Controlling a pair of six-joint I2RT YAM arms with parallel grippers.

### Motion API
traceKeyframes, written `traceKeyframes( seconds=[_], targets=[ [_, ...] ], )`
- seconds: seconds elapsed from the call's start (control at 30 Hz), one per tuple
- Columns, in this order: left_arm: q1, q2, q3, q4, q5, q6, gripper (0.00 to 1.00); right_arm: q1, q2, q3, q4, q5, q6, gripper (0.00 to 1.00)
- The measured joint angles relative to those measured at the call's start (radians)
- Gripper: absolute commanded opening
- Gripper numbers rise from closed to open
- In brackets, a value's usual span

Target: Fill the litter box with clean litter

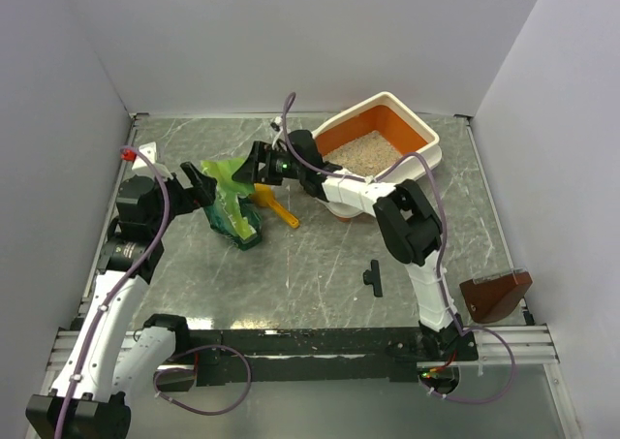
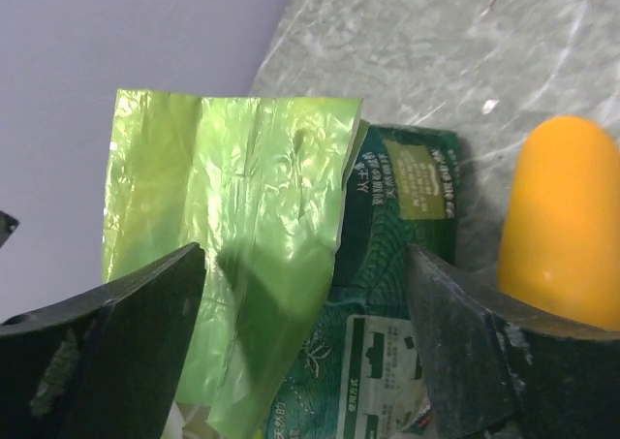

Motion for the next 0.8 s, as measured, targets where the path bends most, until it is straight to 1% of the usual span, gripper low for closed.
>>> traceKeyframes(
  seconds=[0.03,0.13,0.17,0.2,0.23,0.4,0.47,0.53,0.6,0.67,0.8],
  targets=[
    [0.0,0.0,-0.002,0.0,0.0,0.0,0.99,0.0,0.006,0.0,0.013,-0.015,0.008,0.69],
    [0.0,-0.003,-0.005,0.0,0.0,0.0,0.99,0.002,0.022,-0.005,0.095,-0.062,0.05,0.34],
    [0.0,-0.004,-0.005,0.0,0.0,0.0,0.99,0.002,0.023,-0.011,0.133,-0.08,0.071,0.26],
    [0.0,-0.005,-0.005,0.0,0.0,0.0,0.99,0.002,0.023,-0.013,0.157,-0.093,0.081,0.16],
    [0.0,-0.006,-0.006,0.0,0.0,0.0,0.99,0.002,0.023,-0.017,0.192,-0.105,0.095,0.0],
    [0.0,-0.02,-0.01,-0.001,-0.001,0.003,0.99,0.002,0.023,-0.025,0.319,-0.177,0.148,0.0],
    [0.0,-0.025,-0.01,-0.001,-0.005,0.003,0.99,0.002,0.02,-0.025,0.349,-0.203,0.15,0.0],
    [0.0,-0.033,-0.011,-0.002,-0.012,0.003,0.99,0.004,0.007,-0.025,0.339,-0.227,0.119,0.0],
    [0.0,-0.046,-0.012,-0.001,-0.016,0.003,0.99,0.005,-0.025,-0.019,0.268,-0.248,0.04,0.0],
    [0.0,-0.065,-0.015,0.0,-0.016,0.003,0.99,0.011,-0.054,0.034,0.138,-0.257,-0.077,0.0],
    [0.0,-0.1,-0.023,0.016,0.021,0.004,0.99,0.046,-0.073,0.305,-0.271,-0.276,-0.387,0.0]
  ],
)
